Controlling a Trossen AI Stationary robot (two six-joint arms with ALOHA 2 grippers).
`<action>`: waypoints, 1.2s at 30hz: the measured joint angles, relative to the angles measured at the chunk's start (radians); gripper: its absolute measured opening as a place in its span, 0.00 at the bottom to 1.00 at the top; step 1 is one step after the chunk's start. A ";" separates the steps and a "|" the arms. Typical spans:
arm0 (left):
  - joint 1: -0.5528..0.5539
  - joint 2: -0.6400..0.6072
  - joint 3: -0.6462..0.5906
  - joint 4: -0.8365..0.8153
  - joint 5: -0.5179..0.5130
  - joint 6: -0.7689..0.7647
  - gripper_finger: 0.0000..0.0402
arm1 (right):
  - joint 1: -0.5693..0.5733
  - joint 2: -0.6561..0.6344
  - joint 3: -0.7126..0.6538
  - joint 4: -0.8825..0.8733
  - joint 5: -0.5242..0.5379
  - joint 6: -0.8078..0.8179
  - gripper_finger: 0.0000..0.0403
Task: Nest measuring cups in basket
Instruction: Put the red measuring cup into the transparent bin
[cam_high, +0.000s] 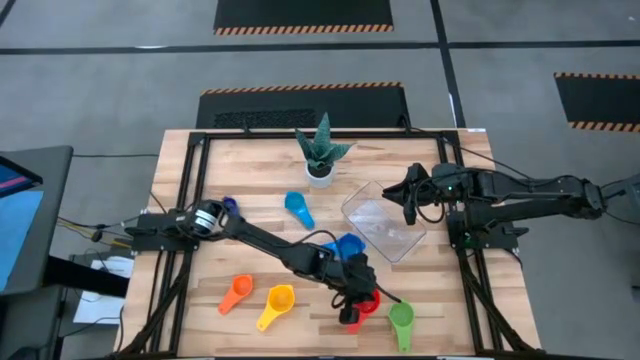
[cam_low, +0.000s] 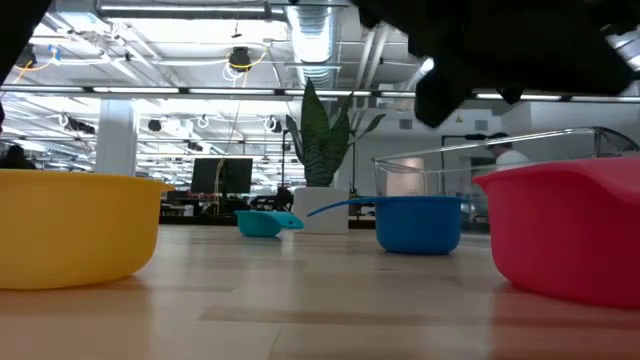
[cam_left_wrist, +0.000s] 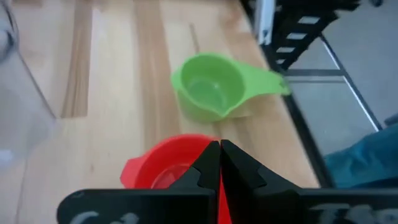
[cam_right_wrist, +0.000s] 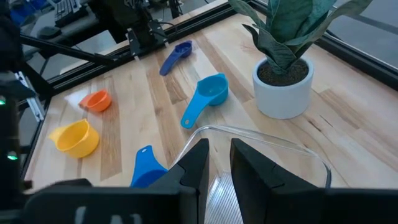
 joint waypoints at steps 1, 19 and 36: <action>0.000 0.005 0.000 -0.012 -0.001 -0.007 0.00 | 0.000 0.000 0.000 0.000 0.000 0.000 0.23; 0.014 0.011 0.000 -0.154 -0.024 0.089 0.00 | 0.000 0.000 0.000 -0.004 -0.002 0.000 0.23; 0.013 0.001 0.000 -0.354 -0.051 0.057 0.00 | 0.000 0.000 0.000 -0.008 -0.002 0.000 0.23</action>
